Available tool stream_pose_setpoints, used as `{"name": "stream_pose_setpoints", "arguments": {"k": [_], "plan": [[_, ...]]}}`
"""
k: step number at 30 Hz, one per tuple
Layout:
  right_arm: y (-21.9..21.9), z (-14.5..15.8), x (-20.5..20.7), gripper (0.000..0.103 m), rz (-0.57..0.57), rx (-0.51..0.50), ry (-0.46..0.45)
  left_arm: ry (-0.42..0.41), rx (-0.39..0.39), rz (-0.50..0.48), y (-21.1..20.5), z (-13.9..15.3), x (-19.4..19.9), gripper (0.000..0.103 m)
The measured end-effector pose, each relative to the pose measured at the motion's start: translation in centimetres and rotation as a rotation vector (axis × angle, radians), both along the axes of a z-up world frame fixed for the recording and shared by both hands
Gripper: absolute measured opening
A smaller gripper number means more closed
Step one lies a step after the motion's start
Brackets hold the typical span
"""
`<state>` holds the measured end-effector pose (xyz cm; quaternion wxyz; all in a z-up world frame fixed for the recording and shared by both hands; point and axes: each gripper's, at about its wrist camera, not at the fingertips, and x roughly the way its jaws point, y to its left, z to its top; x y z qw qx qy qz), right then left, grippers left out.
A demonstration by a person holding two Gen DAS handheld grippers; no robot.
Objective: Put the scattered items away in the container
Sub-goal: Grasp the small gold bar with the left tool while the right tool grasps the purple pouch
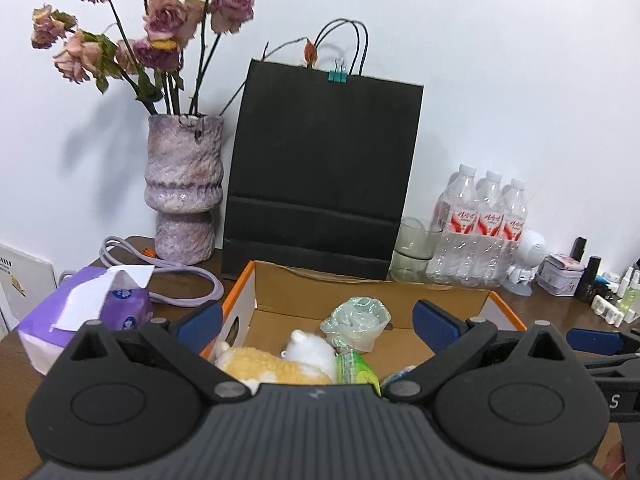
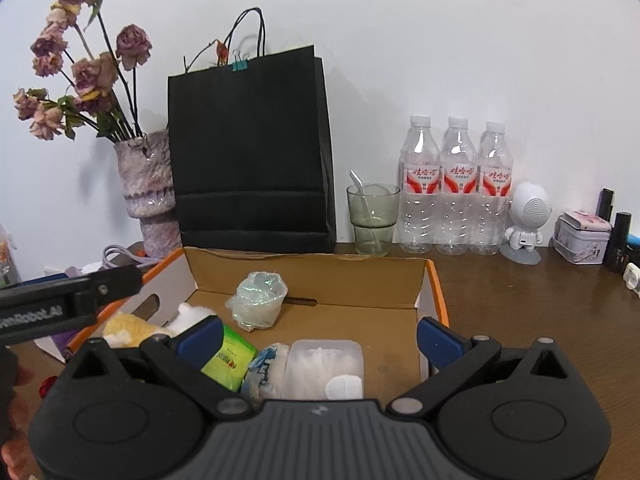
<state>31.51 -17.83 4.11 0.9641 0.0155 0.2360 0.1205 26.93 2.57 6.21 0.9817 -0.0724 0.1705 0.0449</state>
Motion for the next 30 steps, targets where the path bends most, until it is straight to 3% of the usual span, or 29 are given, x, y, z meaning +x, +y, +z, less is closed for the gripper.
{"name": "stream_pose_setpoints", "arguments": {"k": [16, 24, 30], "plan": [[-2.9, -0.4, -8.8, 0.103, -0.029, -0.023, -0.013, 0.017, 0.031, 0.041, 4.4, 1.0, -9.7, 0.103], [-3.5, -3.7, -13.5, 0.103, -0.009, -0.067, 0.061, 0.097, 0.055, 0.036, 6.2, -1.8, -14.0, 0.103], [-1.1, -6.2, -15.8, 0.103, 0.062, -0.083, 0.121, 0.200, 0.072, -0.016, 6.0, -5.3, -15.8, 0.103]]}}
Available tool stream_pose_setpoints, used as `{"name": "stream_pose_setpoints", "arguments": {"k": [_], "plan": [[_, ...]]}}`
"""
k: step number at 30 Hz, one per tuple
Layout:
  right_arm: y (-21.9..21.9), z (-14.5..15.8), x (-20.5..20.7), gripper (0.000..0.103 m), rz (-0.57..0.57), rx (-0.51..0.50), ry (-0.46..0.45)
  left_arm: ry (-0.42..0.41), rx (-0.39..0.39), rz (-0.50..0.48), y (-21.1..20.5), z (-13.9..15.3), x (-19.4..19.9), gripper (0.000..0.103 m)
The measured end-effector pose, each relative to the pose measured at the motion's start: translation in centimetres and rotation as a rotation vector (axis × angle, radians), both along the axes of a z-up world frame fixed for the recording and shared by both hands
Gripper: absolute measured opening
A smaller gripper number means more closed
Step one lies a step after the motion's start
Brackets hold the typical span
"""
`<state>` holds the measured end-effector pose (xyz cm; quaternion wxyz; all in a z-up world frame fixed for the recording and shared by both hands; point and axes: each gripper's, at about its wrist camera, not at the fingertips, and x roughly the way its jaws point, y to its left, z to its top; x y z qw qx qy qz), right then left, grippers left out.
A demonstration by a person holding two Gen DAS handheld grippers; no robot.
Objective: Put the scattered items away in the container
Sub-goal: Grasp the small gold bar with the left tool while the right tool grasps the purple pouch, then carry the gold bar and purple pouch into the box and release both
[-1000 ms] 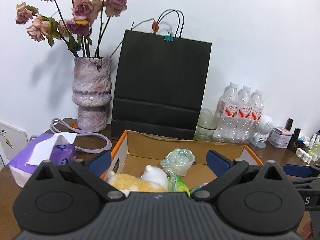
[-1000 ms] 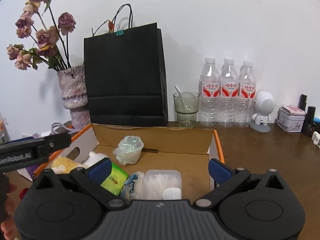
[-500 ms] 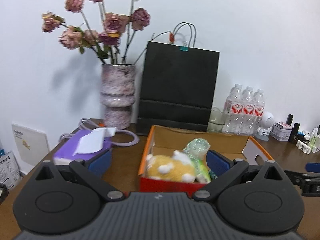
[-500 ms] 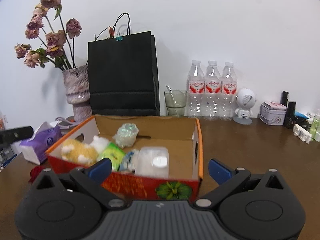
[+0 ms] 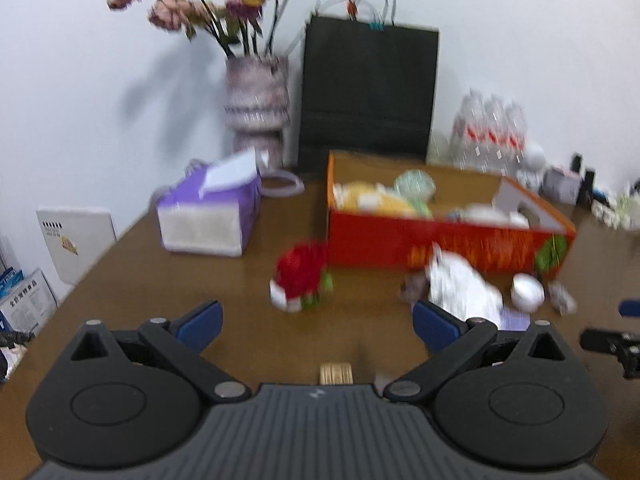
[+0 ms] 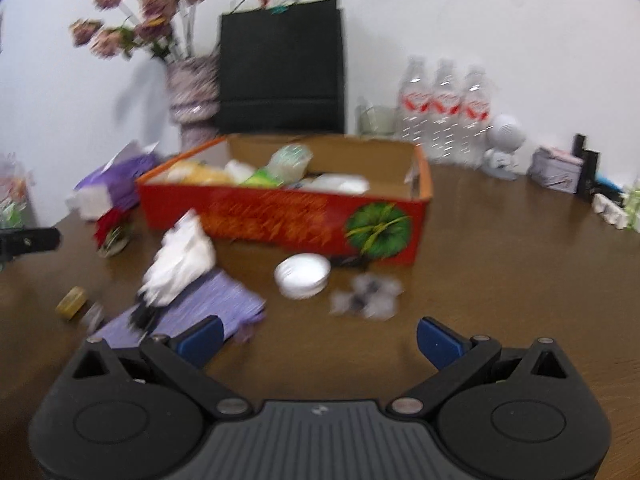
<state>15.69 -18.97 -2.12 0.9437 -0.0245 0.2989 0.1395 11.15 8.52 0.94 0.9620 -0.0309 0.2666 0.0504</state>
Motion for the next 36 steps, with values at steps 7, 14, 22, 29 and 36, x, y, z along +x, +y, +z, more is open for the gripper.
{"name": "stream_pose_setpoints", "arguments": {"k": [7, 14, 22, 29, 36], "plan": [[4.7, -1.3, -0.6, 0.103, 0.083, -0.020, 0.034, 0.061, 0.005, -0.023, 0.4, -2.6, -0.1, 0.098], [7.3, -2.1, 0.4, 0.096, 0.080, -0.025, 0.060, 0.112, -0.002, -0.045, 0.7, -3.9, 0.8, 0.067], [6.9, -1.9, 0.1, 0.004, 0.137, 0.034, 0.072, 0.090, -0.022, -0.084, 0.4, -3.7, 0.7, 0.022], [5.5, -0.3, -1.8, 0.002, 0.119, 0.062, -0.029, 0.063, -0.049, -0.082, 0.0, -3.2, -0.1, 0.022], [3.1, 2.6, -2.4, 0.002, 0.089, 0.082, -0.118, 0.007, -0.061, -0.095, -1.2, -1.5, -0.6, 0.022]]}}
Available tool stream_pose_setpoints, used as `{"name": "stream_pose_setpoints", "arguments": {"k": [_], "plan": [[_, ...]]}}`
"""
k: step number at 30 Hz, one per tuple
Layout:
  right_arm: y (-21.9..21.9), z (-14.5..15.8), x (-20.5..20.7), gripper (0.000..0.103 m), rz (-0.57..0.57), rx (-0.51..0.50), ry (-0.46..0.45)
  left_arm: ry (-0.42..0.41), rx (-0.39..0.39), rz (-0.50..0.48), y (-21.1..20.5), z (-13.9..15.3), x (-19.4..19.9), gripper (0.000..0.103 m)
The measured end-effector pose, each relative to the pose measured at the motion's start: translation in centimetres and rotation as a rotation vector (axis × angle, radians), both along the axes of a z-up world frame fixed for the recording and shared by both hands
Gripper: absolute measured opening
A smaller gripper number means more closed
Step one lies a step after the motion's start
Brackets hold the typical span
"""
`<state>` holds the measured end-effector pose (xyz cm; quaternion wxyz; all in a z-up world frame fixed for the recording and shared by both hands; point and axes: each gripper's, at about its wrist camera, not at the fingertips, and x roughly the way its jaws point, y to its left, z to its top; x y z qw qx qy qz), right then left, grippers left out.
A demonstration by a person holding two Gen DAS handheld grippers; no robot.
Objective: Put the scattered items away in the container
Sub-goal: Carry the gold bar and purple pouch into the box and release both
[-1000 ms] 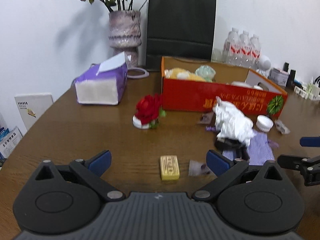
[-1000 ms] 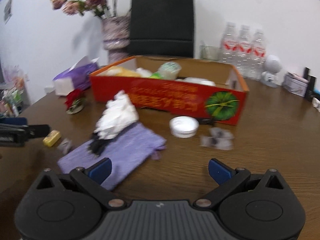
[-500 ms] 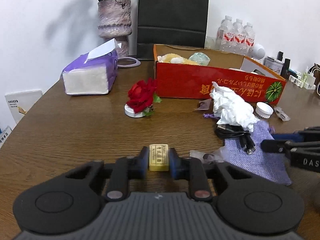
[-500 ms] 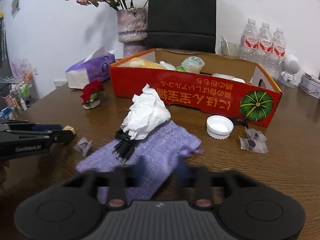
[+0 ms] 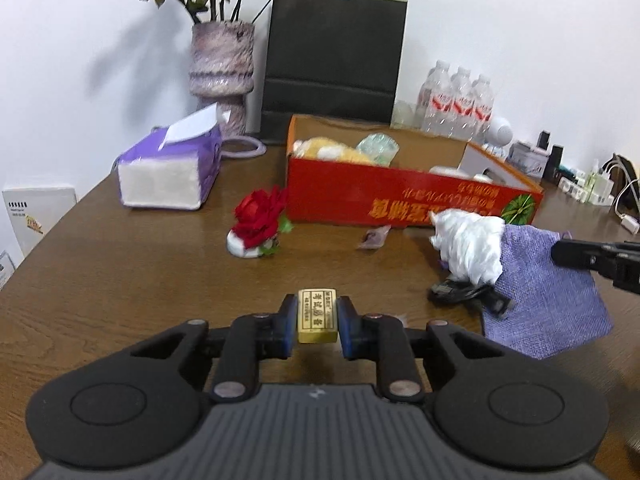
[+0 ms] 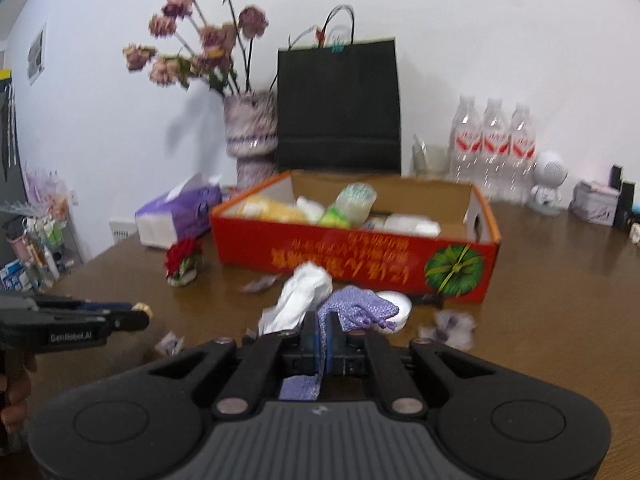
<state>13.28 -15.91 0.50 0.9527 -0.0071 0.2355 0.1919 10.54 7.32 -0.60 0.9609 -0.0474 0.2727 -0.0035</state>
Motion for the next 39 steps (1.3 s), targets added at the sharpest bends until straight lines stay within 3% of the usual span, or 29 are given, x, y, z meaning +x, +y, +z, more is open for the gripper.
{"name": "stream_pose_setpoints", "arguments": {"k": [7, 22, 32, 39], "plan": [[-1.3, 2.2, -0.3, 0.002, -0.020, 0.002, -0.062, -0.049, -0.004, -0.024, -1.6, 1.7, 0.0, 0.022], [-2.1, 3.8, 0.6, 0.002, -0.046, 0.039, -0.104, -0.084, -0.014, -0.060, -2.9, 3.2, 2.3, 0.022], [-2.2, 6.8, 5.3, 0.002, -0.045, 0.075, -0.175, -0.143, -0.032, -0.084, -3.7, 6.2, 8.9, 0.022], [-1.8, 7.9, 11.3, 0.002, -0.057, 0.127, -0.188, -0.150, -0.075, -0.066, -3.8, 6.6, 14.8, 0.022]]}}
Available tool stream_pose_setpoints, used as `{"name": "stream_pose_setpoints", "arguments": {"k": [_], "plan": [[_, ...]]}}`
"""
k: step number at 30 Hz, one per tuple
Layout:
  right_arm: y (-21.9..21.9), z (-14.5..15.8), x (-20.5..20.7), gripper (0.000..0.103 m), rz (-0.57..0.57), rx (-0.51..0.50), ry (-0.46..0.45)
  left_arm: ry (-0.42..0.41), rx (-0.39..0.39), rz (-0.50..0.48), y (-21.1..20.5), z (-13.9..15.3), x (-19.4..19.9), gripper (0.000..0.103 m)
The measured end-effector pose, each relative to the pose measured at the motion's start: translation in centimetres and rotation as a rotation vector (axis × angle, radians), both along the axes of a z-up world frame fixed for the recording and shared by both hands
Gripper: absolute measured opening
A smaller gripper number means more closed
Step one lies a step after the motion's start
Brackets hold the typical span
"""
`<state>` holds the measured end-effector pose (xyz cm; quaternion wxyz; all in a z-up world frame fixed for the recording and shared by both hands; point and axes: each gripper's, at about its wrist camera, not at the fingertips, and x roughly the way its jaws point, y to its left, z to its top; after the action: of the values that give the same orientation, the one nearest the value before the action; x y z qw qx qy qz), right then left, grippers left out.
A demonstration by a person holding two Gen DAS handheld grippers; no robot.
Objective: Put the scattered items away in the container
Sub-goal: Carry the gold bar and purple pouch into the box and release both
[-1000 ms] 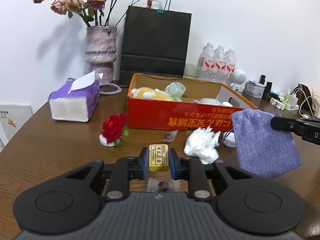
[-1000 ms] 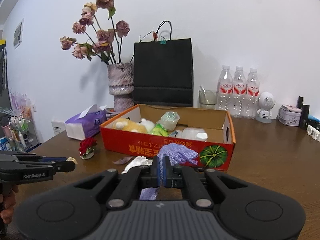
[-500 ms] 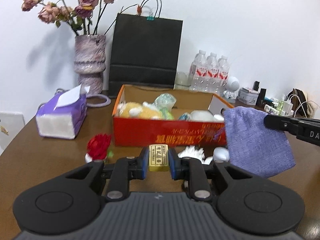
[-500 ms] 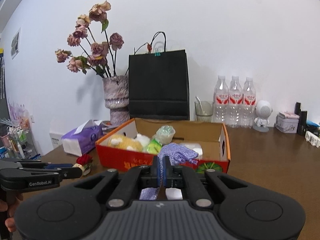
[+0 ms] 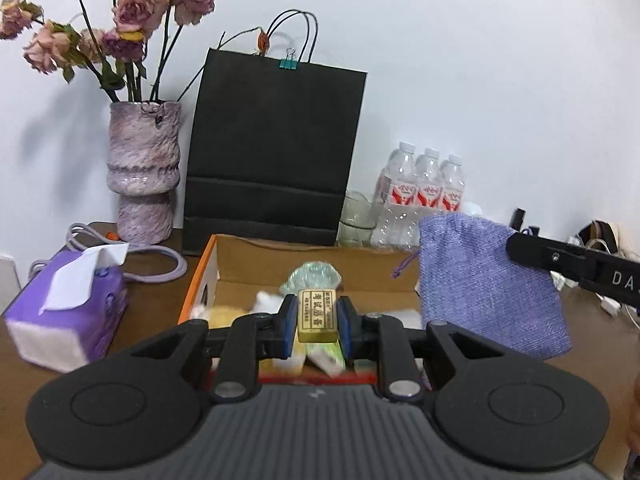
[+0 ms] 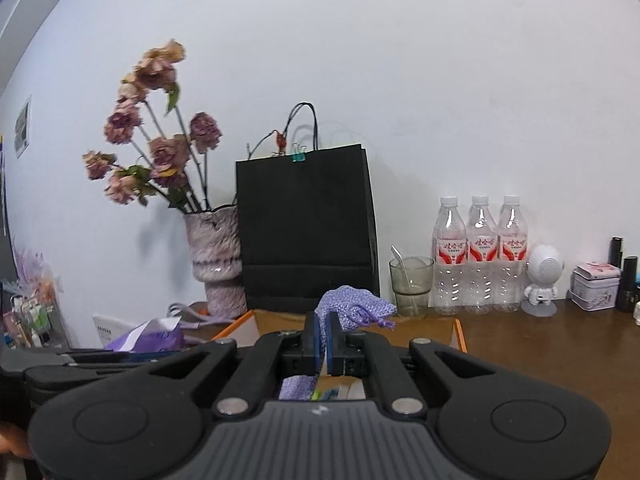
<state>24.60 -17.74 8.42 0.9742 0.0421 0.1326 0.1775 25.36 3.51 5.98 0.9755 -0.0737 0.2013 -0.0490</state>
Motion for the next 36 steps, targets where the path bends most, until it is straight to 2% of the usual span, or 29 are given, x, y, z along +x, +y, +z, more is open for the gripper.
{"name": "stream_pose_setpoints", "arguments": {"k": [6, 9, 14, 15, 16, 17, 18, 19, 20, 21, 22, 27, 36], "plan": [[0.4, -1.4, 5.6, 0.002, 0.007, 0.037, 0.036, 0.025, -0.030, 0.014, 0.5, -1.1, 4.9, 0.022], [0.6, -2.7, 7.8, 0.002, 0.020, 0.066, 0.060, 0.035, -0.019, 0.019, 0.6, -1.6, 6.9, 0.022], [1.0, -4.9, 10.0, 0.002, 0.022, 0.023, 0.122, 0.086, 0.010, 0.030, 0.2, -3.0, 9.0, 0.022], [0.9, -5.2, 10.4, 0.003, 0.027, 0.023, 0.139, 0.098, 0.017, 0.040, 0.1, -3.3, 9.2, 0.023], [0.9, -5.7, 10.8, 0.004, 0.030, 0.022, 0.161, 0.110, 0.022, 0.058, 0.1, -3.5, 9.3, 0.038], [1.0, -6.0, 11.1, 0.010, 0.028, 0.016, 0.179, 0.119, 0.027, 0.077, 0.1, -3.7, 9.3, 0.078], [1.0, -6.3, 11.4, 0.017, 0.022, 0.005, 0.203, 0.121, 0.031, 0.099, 0.2, -3.7, 9.3, 0.097], [1.1, -6.6, 11.7, 0.026, 0.011, -0.011, 0.228, 0.107, 0.039, 0.121, 0.2, -3.5, 9.1, 0.103], [1.1, -6.7, 11.9, 0.055, 0.003, -0.020, 0.251, 0.082, 0.047, 0.126, 0.1, -3.2, 8.7, 0.103], [1.0, -6.7, 11.9, 0.090, -0.004, -0.021, 0.260, 0.064, 0.052, 0.118, 0.0, -2.9, 8.4, 0.103], [0.9, -6.6, 11.8, 0.103, -0.008, -0.024, 0.260, 0.049, 0.054, 0.108, -0.1, -2.6, 8.2, 0.103], [0.8, -5.6, 11.2, 0.103, -0.021, -0.067, 0.250, 0.032, 0.100, 0.120, -0.8, -2.2, 7.8, 0.103], [0.3, -5.0, 10.8, 0.103, -0.051, -0.072, 0.251, 0.013, 0.091, 0.115, -1.0, -1.4, 7.1, 0.103]]}}
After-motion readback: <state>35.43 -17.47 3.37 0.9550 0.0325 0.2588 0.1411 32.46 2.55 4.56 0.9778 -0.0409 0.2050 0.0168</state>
